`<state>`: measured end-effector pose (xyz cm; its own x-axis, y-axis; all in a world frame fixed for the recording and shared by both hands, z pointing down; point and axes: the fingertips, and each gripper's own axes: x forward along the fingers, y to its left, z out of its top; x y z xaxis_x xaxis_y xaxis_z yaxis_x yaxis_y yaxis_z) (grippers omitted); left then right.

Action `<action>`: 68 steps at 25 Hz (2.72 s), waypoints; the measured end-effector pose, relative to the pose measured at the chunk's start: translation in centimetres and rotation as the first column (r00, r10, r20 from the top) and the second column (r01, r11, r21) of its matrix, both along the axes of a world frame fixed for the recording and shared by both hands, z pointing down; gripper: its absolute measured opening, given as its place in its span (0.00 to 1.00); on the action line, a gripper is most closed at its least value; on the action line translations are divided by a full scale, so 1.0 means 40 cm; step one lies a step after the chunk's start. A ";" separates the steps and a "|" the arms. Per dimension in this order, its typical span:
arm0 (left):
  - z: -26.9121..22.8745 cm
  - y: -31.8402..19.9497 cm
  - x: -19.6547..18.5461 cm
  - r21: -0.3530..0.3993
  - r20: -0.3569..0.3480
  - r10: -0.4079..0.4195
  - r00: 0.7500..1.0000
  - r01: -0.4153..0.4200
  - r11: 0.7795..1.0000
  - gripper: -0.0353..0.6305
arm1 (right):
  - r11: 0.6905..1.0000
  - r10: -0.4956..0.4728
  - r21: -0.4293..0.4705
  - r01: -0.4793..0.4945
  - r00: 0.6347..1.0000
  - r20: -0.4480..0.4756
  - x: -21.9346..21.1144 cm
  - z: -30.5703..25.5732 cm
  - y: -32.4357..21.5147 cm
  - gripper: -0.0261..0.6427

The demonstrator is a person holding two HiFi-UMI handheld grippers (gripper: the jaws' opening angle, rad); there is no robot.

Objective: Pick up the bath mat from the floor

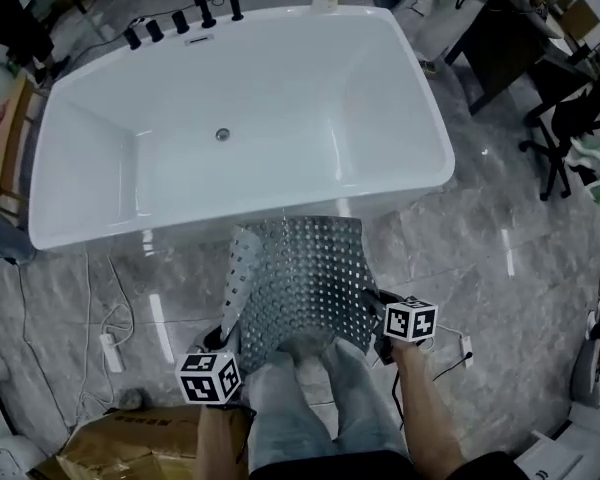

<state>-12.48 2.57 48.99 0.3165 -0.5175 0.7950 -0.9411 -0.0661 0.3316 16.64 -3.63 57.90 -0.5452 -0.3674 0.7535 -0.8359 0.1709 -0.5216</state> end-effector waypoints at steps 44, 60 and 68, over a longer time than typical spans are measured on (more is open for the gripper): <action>-1.278 -0.386 0.060 0.840 0.096 0.115 0.989 -0.142 0.524 0.09 | 0.518 -0.036 0.856 0.006 0.999 0.014 -0.134 -1.453 -0.350 0.07; -1.402 -0.410 0.094 0.873 0.011 0.123 0.992 -0.070 0.482 0.09 | 0.496 -0.093 0.866 -0.058 0.988 0.120 -0.189 -1.604 -0.365 0.07; -1.392 -0.438 0.150 0.869 -0.032 0.198 0.980 -0.070 0.489 0.09 | 0.512 -0.066 0.857 -0.055 0.992 0.103 -0.157 -1.575 -0.387 0.07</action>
<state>-6.47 -14.93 -6.67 0.4958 -0.8657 -0.0680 -0.8550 -0.5004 0.1364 10.38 -19.12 -5.11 -0.6036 -0.7972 0.0090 -0.7818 0.5897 -0.2025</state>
